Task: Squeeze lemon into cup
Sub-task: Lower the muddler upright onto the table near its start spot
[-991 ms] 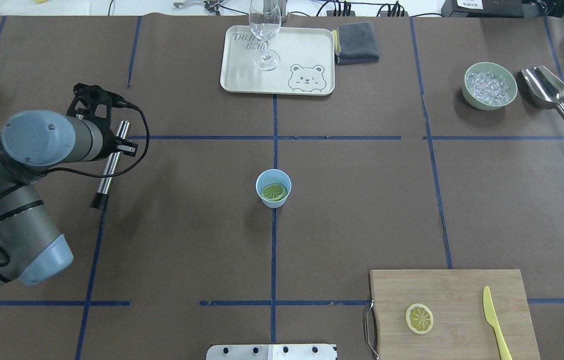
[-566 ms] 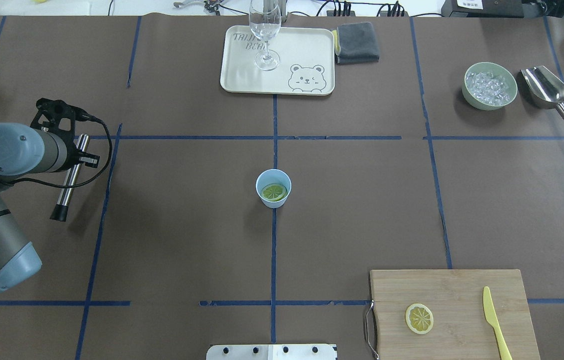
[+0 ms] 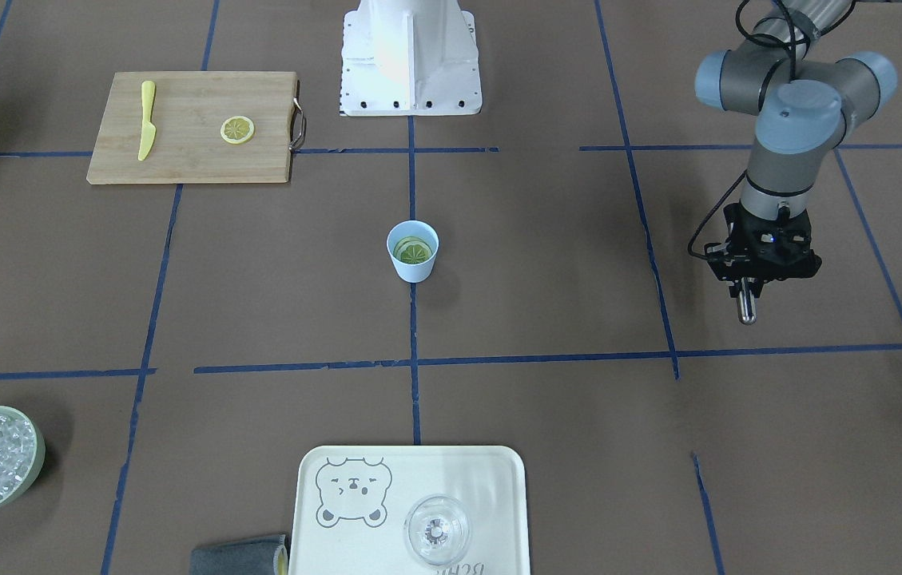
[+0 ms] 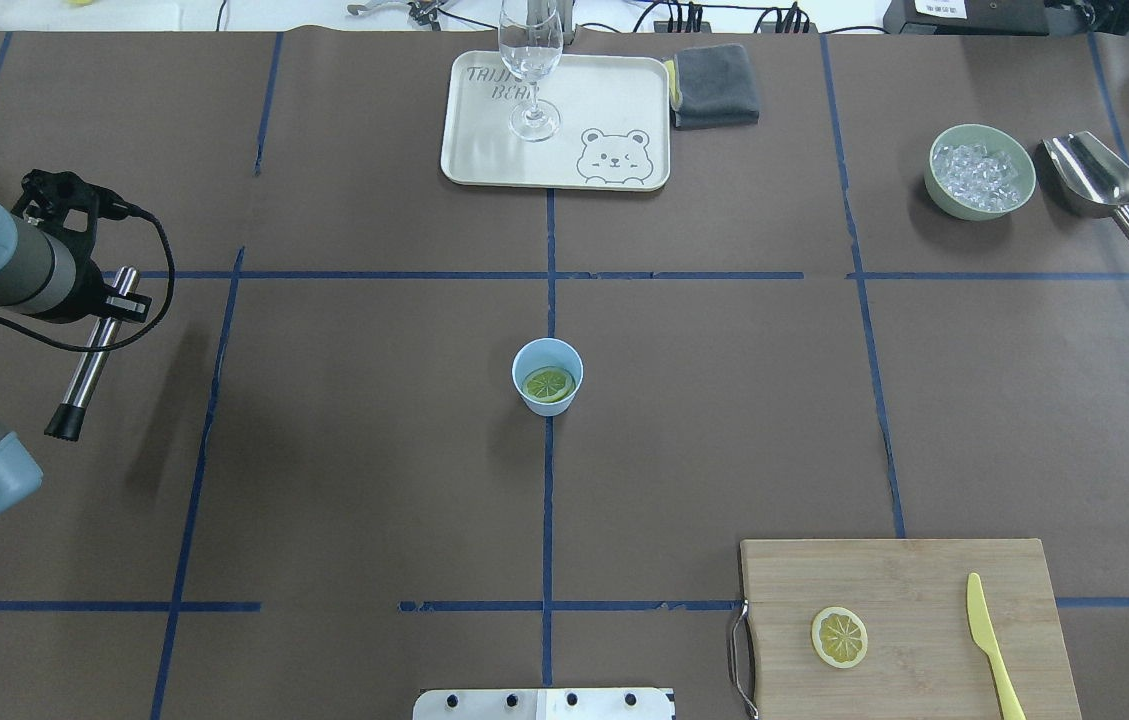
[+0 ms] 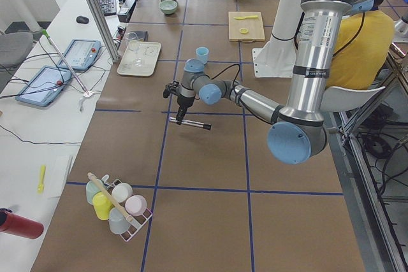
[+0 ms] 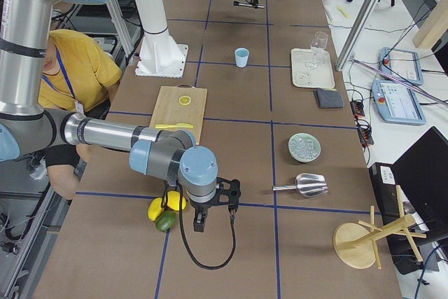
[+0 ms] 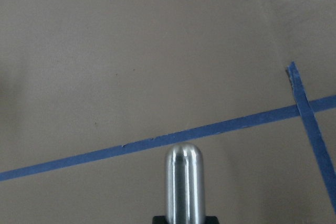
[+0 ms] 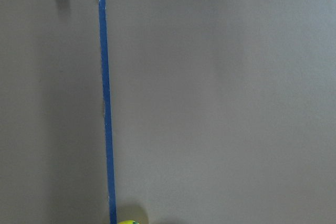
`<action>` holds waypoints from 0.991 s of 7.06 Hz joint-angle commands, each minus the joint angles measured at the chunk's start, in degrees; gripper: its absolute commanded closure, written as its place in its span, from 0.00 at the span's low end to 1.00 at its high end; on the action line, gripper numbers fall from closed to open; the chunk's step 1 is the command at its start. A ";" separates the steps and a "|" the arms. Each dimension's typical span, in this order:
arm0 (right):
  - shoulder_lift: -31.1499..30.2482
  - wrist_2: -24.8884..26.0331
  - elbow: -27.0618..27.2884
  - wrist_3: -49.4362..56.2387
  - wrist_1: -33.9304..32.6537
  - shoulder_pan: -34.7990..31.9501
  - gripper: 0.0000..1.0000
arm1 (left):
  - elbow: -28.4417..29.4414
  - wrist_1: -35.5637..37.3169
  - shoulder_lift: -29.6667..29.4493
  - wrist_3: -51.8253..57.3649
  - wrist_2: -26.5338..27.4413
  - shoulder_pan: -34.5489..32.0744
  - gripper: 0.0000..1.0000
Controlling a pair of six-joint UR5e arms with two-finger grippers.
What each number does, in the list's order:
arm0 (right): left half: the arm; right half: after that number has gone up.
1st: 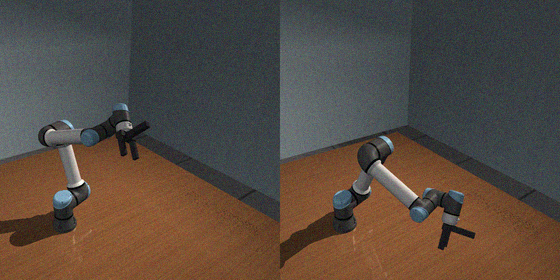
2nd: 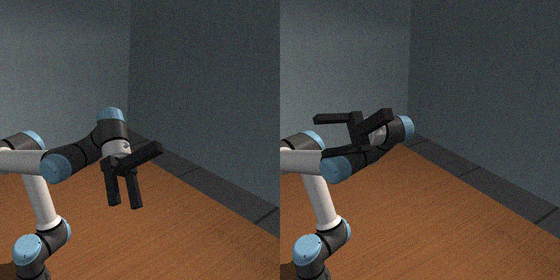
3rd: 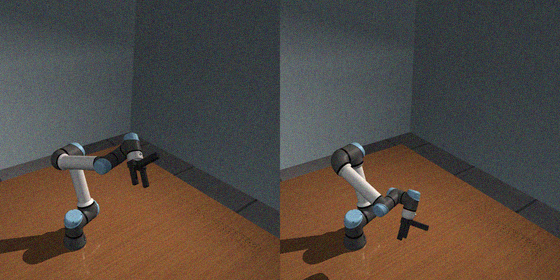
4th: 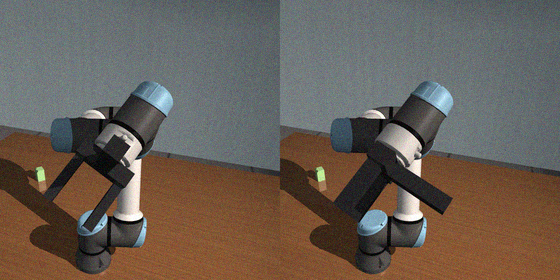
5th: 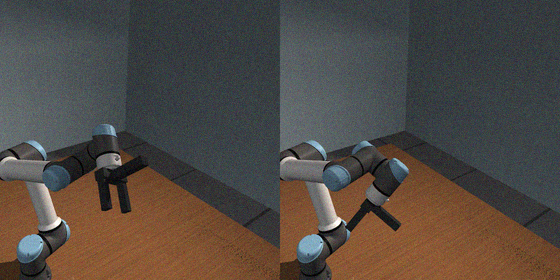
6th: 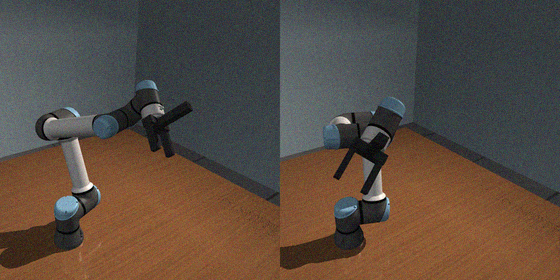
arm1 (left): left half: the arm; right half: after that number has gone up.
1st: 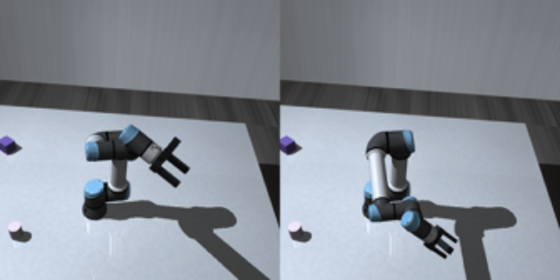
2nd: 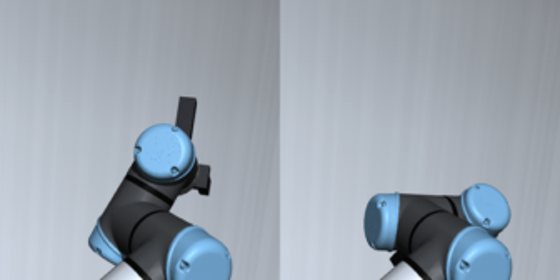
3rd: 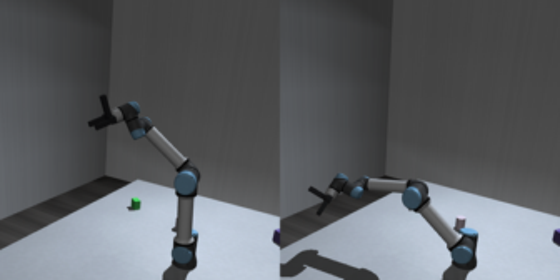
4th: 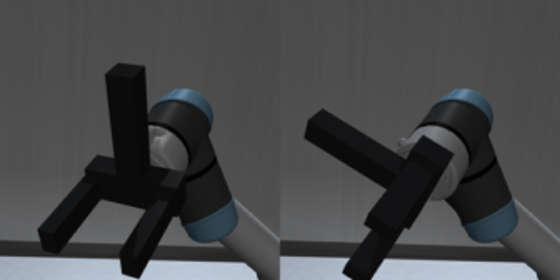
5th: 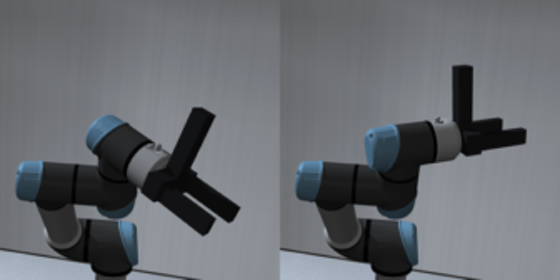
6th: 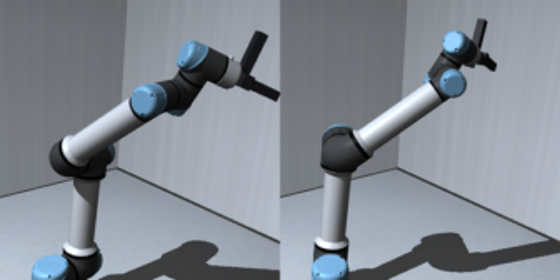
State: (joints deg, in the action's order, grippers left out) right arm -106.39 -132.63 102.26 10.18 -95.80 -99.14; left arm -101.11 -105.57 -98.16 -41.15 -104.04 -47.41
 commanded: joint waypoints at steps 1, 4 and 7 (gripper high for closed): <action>0.04 0.00 0.04 0.01 0.00 0.00 0.00 | 0.39 -0.08 -0.11 -0.16 -5.35 -0.67 1.00; -0.05 0.00 0.04 0.01 0.00 0.00 0.00 | 2.67 -3.84 0.42 -4.64 -5.73 -0.58 1.00; -0.05 0.00 0.04 0.01 0.00 0.00 0.00 | 5.57 -5.52 0.07 -4.73 -5.73 -0.23 1.00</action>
State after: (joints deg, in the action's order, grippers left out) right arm -106.44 -132.63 102.31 10.20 -95.80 -99.14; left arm -96.66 -110.49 -97.93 -45.80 -109.77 -47.78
